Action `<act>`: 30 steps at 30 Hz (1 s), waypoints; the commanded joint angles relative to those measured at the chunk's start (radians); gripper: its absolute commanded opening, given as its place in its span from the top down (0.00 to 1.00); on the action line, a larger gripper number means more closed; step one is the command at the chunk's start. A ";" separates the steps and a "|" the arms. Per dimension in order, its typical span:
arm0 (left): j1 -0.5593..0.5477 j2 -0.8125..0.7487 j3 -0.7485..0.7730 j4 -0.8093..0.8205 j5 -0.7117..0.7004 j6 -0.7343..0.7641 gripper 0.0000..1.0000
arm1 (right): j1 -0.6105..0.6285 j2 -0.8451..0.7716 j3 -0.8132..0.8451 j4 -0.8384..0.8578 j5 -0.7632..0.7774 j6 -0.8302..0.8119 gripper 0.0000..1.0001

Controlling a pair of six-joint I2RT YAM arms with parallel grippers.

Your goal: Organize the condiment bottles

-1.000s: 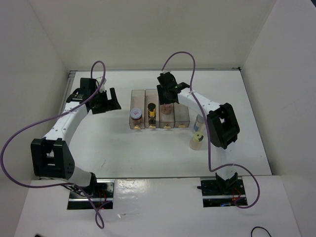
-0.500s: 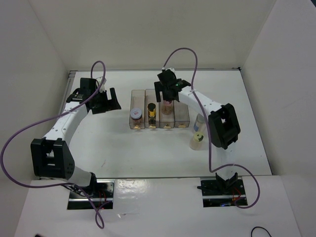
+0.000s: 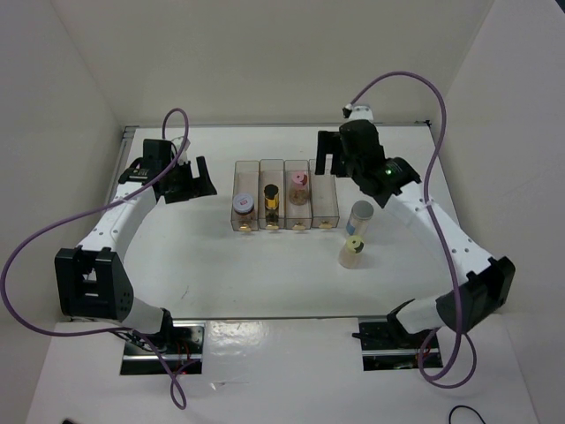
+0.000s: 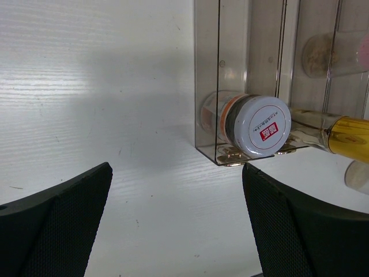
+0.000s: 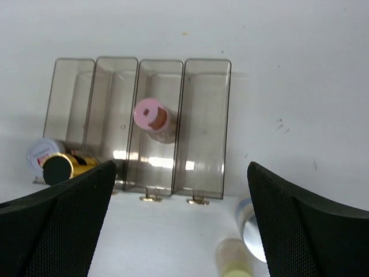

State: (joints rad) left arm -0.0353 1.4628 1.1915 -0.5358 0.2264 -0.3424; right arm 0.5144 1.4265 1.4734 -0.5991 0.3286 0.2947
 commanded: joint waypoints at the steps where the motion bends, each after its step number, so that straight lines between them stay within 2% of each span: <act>1: 0.005 -0.028 0.022 0.031 0.017 0.014 0.01 | 0.006 -0.017 -0.122 -0.079 -0.023 0.017 0.01; 11: 0.005 -0.028 0.013 0.040 0.017 0.005 0.01 | 0.015 -0.227 -0.402 -0.194 -0.078 0.201 0.01; 23: 0.005 -0.038 0.003 0.040 0.017 0.005 0.01 | 0.029 -0.284 -0.369 -0.261 -0.120 0.314 0.04; 30: 0.005 -0.038 -0.006 0.051 0.036 0.005 0.01 | 0.038 -0.293 -0.485 -0.294 -0.114 0.491 0.04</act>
State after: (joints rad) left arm -0.0353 1.4570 1.1912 -0.5137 0.2348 -0.3431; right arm 0.5350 1.1526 1.0153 -0.8410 0.2050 0.6834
